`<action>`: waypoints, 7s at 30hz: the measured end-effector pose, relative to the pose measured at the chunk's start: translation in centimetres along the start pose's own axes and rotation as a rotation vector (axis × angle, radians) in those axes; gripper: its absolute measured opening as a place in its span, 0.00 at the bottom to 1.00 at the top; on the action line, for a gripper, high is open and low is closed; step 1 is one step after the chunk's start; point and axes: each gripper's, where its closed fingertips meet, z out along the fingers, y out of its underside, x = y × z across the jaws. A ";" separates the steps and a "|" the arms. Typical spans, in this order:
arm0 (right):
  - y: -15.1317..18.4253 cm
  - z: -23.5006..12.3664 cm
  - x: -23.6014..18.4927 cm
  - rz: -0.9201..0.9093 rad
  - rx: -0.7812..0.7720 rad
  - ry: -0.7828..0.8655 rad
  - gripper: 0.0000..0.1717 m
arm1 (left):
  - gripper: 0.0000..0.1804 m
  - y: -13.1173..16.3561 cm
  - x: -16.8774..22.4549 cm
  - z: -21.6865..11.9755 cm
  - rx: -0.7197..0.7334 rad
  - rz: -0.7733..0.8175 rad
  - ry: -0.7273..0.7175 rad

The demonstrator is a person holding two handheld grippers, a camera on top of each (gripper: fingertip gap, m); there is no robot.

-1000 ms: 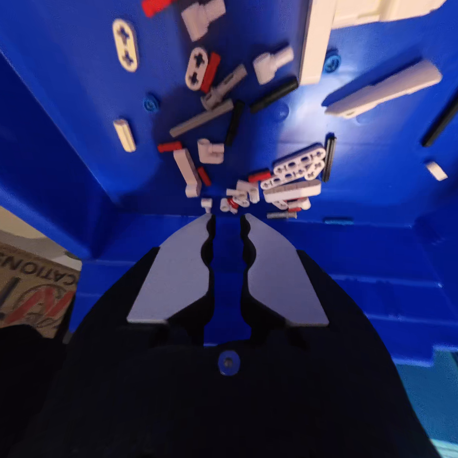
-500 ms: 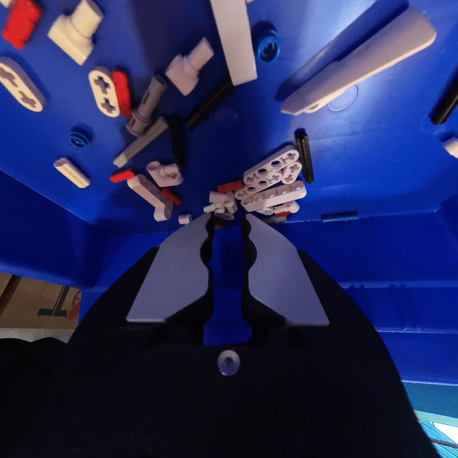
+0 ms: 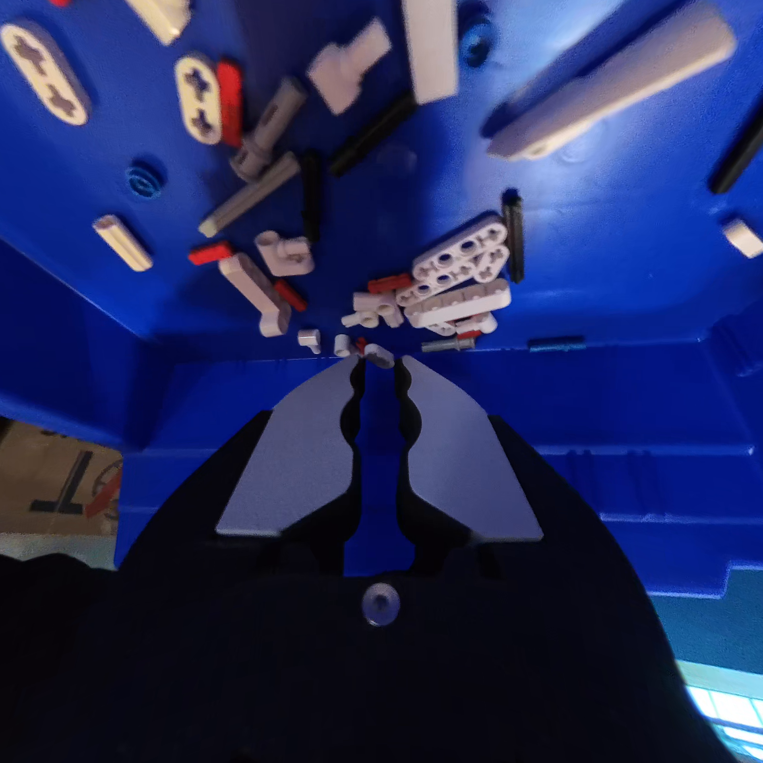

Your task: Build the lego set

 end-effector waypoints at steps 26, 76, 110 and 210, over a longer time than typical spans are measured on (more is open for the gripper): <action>-2.0 -8.0 -4.5 -0.117 0.399 0.162 0.03 | 0.08 -0.1 -0.3 -0.1 0.011 -0.016 -0.005; -24.8 -24.3 -31.2 0.078 1.787 -0.946 0.03 | 0.05 -2.9 -1.2 -1.7 0.170 -0.024 -0.157; -24.2 -24.4 -31.7 0.001 1.795 -0.892 0.04 | 0.03 -3.4 -1.2 -2.2 0.202 -0.050 -0.117; -23.8 -21.9 -31.8 -0.616 1.641 1.134 0.03 | 0.03 -3.0 1.9 -1.6 0.143 -0.274 0.163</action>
